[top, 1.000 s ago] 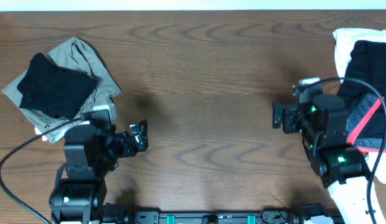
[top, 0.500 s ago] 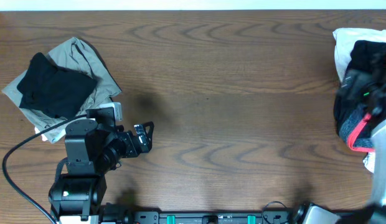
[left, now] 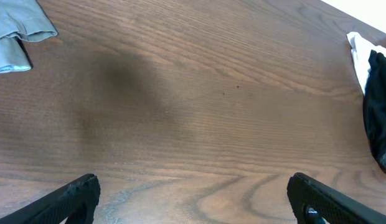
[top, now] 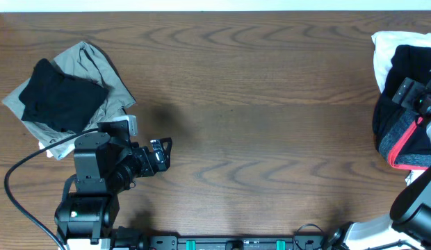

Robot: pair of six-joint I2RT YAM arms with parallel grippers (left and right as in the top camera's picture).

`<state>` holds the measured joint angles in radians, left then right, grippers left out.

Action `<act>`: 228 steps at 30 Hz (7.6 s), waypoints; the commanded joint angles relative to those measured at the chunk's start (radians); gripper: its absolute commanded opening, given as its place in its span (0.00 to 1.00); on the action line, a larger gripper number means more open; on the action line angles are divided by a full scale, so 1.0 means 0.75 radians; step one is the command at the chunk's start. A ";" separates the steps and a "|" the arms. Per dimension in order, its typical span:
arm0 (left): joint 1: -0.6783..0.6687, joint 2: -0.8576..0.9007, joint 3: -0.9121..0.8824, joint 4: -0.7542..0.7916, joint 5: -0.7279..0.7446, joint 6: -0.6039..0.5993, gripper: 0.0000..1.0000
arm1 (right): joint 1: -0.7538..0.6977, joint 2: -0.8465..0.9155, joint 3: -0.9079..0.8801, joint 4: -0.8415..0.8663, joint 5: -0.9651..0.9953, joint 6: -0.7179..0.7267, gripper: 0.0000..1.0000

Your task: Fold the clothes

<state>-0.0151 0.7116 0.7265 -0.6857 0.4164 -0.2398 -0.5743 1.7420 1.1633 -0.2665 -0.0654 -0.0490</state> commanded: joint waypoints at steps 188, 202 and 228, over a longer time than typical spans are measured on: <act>-0.005 0.001 0.024 0.048 -0.012 -0.007 0.98 | -0.033 -0.112 0.017 -0.168 -0.074 0.070 0.33; -0.005 0.001 0.024 0.048 -0.012 -0.007 0.98 | -0.038 0.040 0.017 0.014 0.007 0.009 0.41; -0.005 0.001 0.024 0.048 -0.012 -0.007 0.98 | -0.057 0.122 0.017 0.051 0.011 0.004 0.39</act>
<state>-0.0151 0.7116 0.7265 -0.6506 0.4122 -0.2398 -0.6144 1.8282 1.1641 -0.2291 -0.0631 -0.0353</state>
